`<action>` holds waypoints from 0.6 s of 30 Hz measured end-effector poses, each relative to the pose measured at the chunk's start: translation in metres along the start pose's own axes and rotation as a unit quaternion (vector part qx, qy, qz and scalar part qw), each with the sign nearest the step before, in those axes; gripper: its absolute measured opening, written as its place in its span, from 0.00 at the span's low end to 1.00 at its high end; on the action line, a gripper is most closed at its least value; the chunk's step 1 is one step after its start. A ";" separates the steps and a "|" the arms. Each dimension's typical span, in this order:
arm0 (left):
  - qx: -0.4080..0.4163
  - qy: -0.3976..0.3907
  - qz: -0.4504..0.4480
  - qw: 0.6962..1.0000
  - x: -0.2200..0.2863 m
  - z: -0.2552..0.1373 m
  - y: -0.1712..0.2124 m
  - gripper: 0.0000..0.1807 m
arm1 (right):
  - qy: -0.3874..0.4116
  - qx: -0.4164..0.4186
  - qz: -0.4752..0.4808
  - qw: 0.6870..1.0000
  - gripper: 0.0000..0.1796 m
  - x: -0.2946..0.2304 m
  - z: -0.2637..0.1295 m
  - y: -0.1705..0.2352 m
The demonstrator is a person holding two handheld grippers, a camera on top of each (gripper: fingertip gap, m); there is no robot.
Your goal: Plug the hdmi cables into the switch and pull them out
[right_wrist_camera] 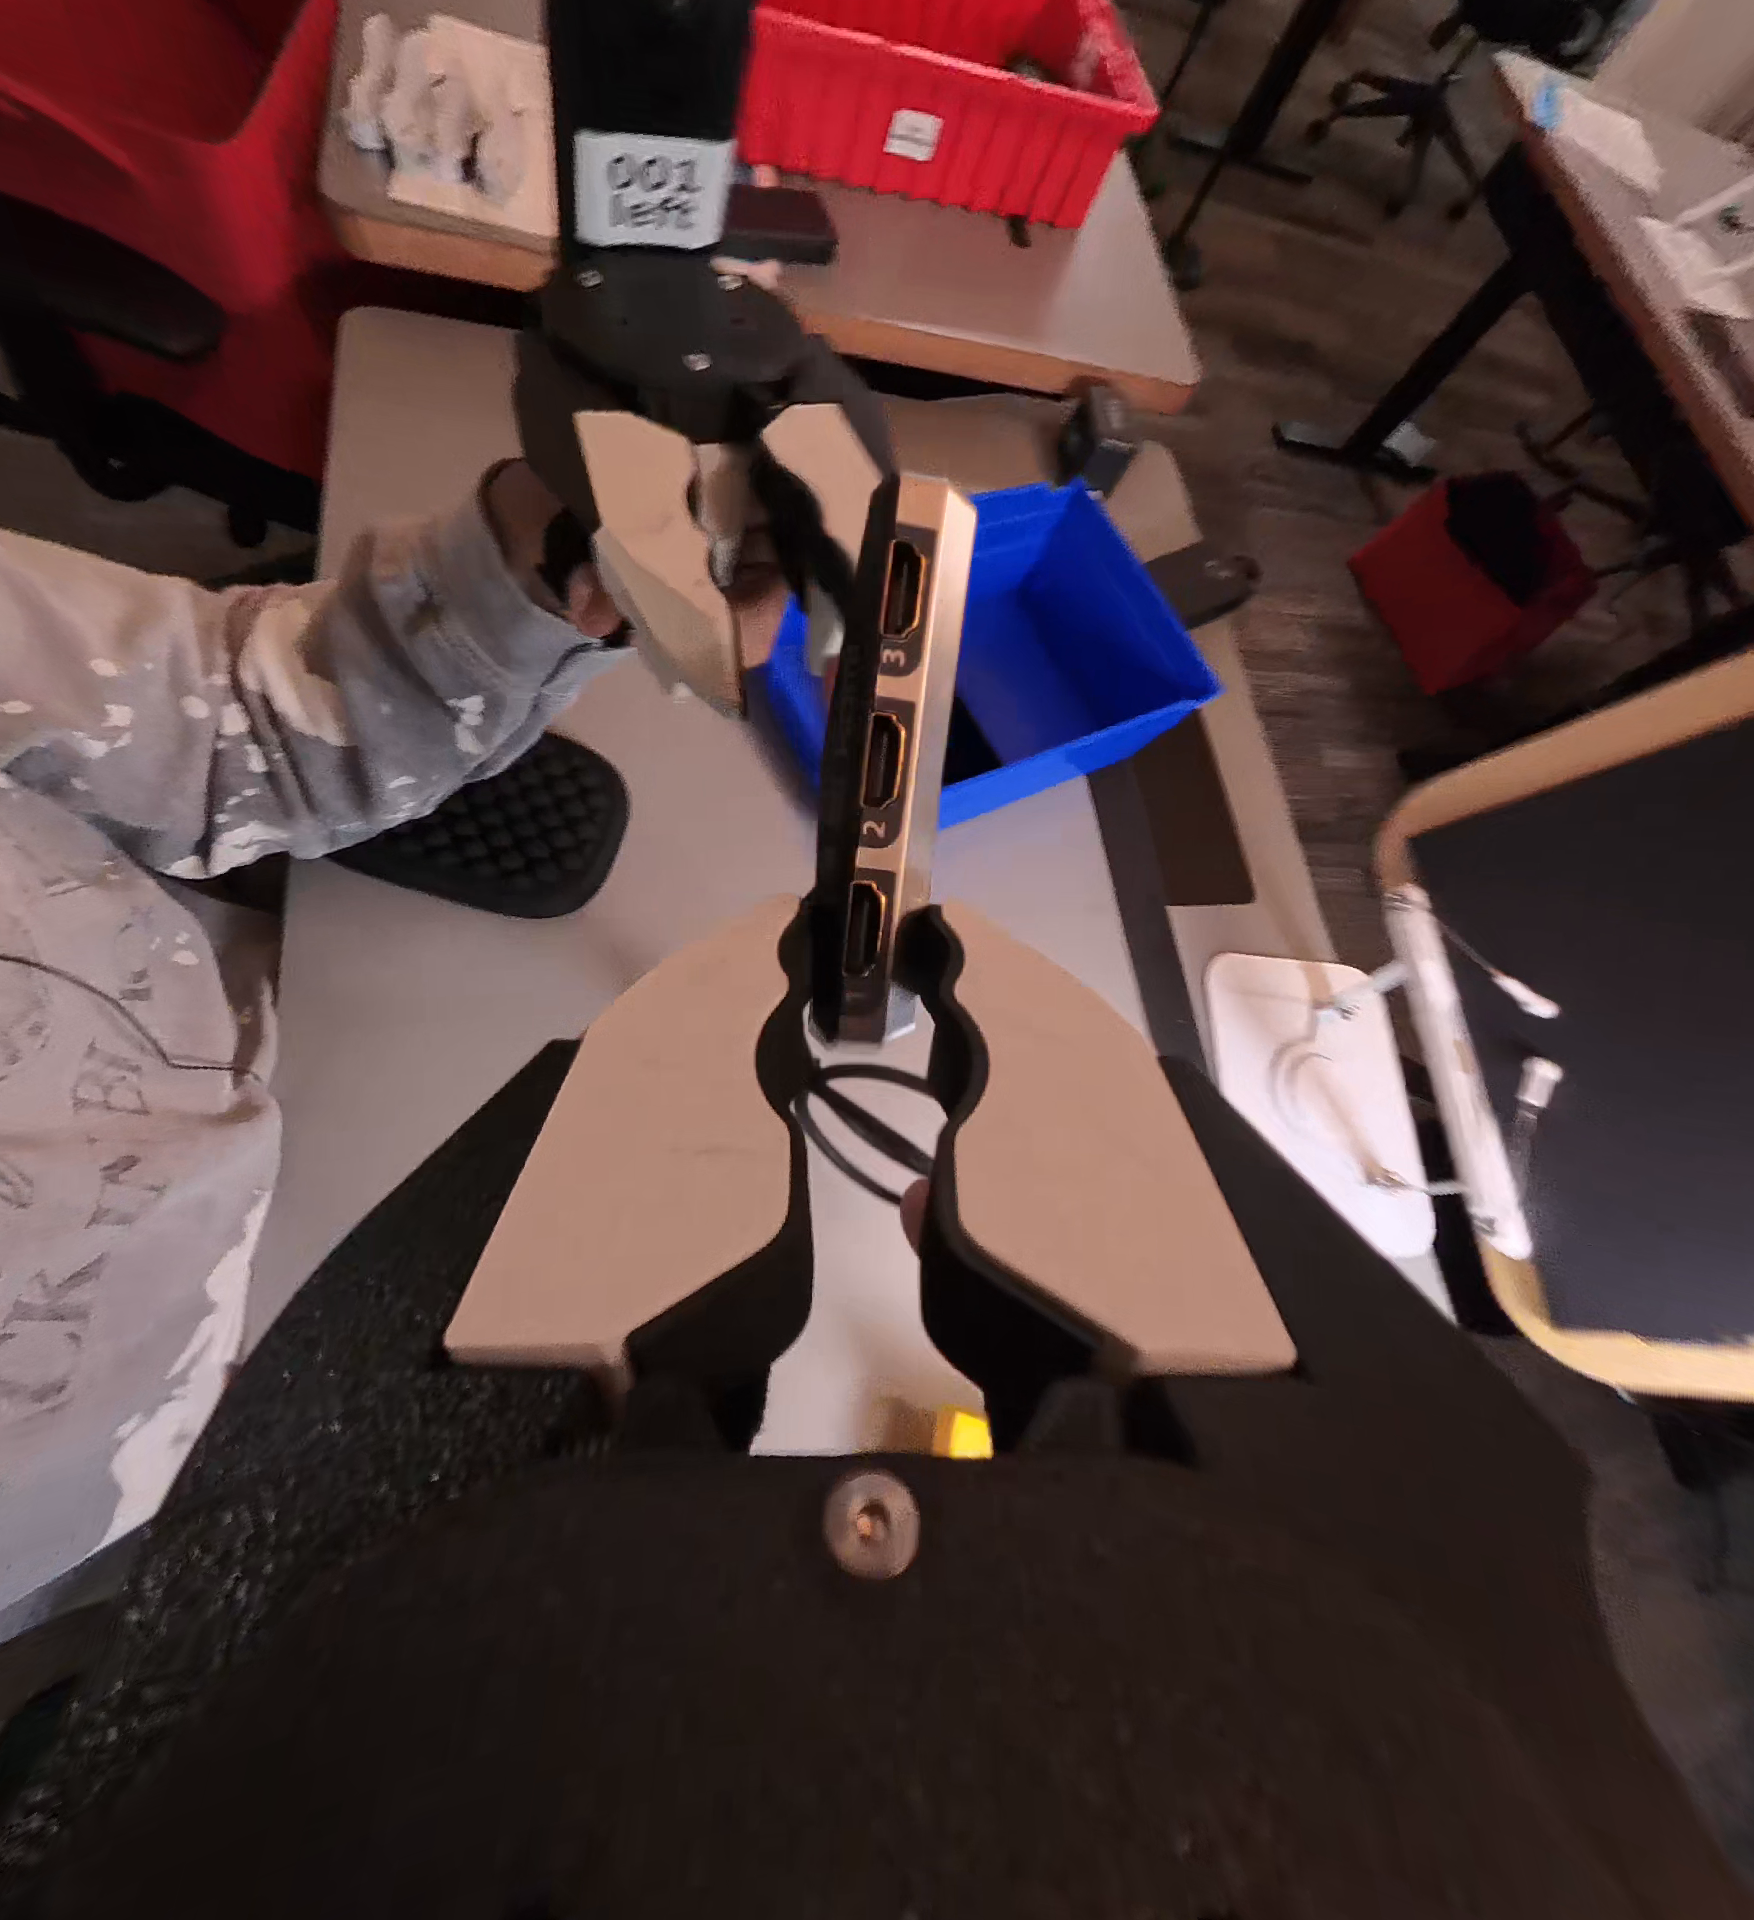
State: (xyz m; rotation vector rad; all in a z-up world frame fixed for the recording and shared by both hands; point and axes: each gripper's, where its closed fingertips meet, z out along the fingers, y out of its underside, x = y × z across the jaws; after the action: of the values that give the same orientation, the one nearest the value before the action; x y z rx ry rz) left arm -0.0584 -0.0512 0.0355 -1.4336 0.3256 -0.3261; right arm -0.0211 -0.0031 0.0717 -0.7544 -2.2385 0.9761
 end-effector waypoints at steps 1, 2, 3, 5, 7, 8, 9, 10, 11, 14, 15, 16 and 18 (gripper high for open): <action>-0.003 -0.010 0.003 1.000 -0.003 -0.003 0.000 0.20 | 0.023 -0.001 0.001 1.000 0.10 0.010 -0.011 -0.004; -0.007 -0.018 0.004 1.000 -0.005 -0.005 0.000 0.20 | 0.048 -0.002 0.004 0.999 0.10 0.021 -0.023 -0.007; -0.010 -0.024 0.003 1.000 -0.007 -0.006 0.001 0.20 | 0.072 -0.002 0.010 0.997 0.10 0.032 -0.034 -0.010; -0.013 -0.031 -0.002 0.999 -0.011 -0.007 0.002 0.20 | 0.121 -0.007 0.022 0.992 0.10 0.056 -0.056 -0.011; -0.018 -0.035 -0.010 0.999 -0.013 -0.006 0.005 0.19 | 0.172 -0.021 0.038 0.984 0.10 0.083 -0.075 -0.006; -0.022 -0.037 -0.014 0.999 -0.014 -0.005 0.007 0.19 | 0.197 -0.033 0.048 0.979 0.10 0.096 -0.083 0.000; -0.028 -0.039 -0.016 0.999 -0.015 -0.004 0.009 0.19 | 0.222 -0.045 0.058 0.972 0.10 0.109 -0.090 0.007; -0.033 -0.042 -0.018 0.998 -0.016 -0.003 0.011 0.19 | 0.244 -0.058 0.070 0.966 0.10 0.121 -0.096 0.016; -0.038 -0.045 -0.018 0.998 -0.017 -0.002 0.013 0.19 | 0.265 -0.068 0.083 0.958 0.10 0.133 -0.102 0.025; -0.048 -0.047 -0.019 0.998 -0.018 0.001 0.018 0.19 | 0.316 -0.095 0.123 0.936 0.10 0.162 -0.114 0.057; -0.050 -0.047 -0.020 0.997 -0.019 0.002 0.019 0.19 | 0.324 -0.101 0.138 0.930 0.10 0.169 -0.117 0.068; -0.053 -0.048 -0.022 0.997 -0.019 0.002 0.020 0.19 | 0.330 -0.108 0.154 0.925 0.10 0.176 -0.119 0.081; -0.055 -0.049 -0.023 0.997 -0.021 0.003 0.021 0.19 | 0.342 -0.119 0.173 0.916 0.10 0.188 -0.122 0.106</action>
State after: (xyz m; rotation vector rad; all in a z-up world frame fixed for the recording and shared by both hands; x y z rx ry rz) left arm -0.0759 -0.0380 0.0149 -1.5623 0.2343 -0.2772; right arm -0.0359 0.2411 0.1109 -1.3908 -1.6372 0.4655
